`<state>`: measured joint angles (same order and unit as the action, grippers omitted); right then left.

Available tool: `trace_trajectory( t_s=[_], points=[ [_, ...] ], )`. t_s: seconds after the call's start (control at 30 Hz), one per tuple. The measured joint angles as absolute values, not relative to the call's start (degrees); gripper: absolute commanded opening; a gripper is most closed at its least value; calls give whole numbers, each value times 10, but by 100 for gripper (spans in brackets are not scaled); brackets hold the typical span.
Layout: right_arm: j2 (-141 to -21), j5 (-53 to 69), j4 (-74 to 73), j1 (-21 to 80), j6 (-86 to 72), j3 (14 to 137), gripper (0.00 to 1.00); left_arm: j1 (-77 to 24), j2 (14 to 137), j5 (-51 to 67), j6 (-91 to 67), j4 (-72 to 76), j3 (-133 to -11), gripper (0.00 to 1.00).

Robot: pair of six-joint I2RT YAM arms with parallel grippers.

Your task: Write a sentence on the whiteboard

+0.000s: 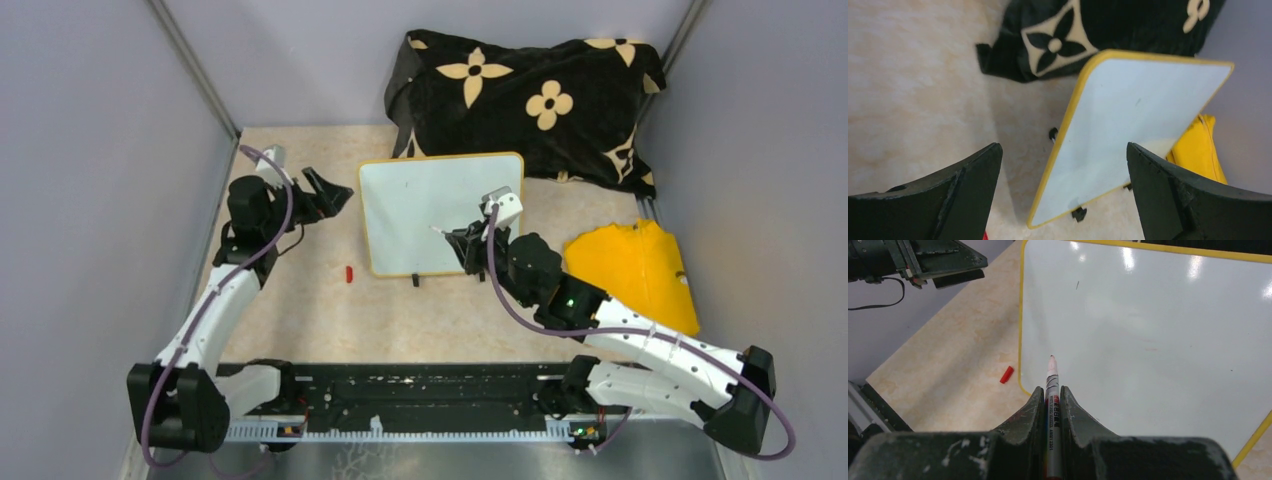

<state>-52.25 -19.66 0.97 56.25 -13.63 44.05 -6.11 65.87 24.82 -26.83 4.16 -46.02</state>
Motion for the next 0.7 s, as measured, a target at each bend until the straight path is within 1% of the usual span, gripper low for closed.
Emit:
trace_trajectory(
  t_s=[0.1, 0.17, 0.3, 0.37, 0.5, 0.7],
  points=[
    [-508, -196, 14, 562, -136, 438, 0, -61, 608, 162, -297, 38, -455, 99],
    [-503, -196, 18, 562, -136, 436, 0, -61, 590, 139, -285, 41, -447, 99],
    [-499, -194, 21, 562, -136, 435, 0, -63, 618, 165, -221, 33, -451, 99],
    [-496, -193, 22, 562, -136, 435, 0, -63, 651, 172, -202, -3, -475, 99],
    [-490, -192, 22, 562, -136, 435, 0, -54, 701, 124, -184, -68, -531, 99],
    [-479, -192, 21, 562, -136, 435, 0, -5, 673, 127, -210, -46, -478, 99]
  ],
)
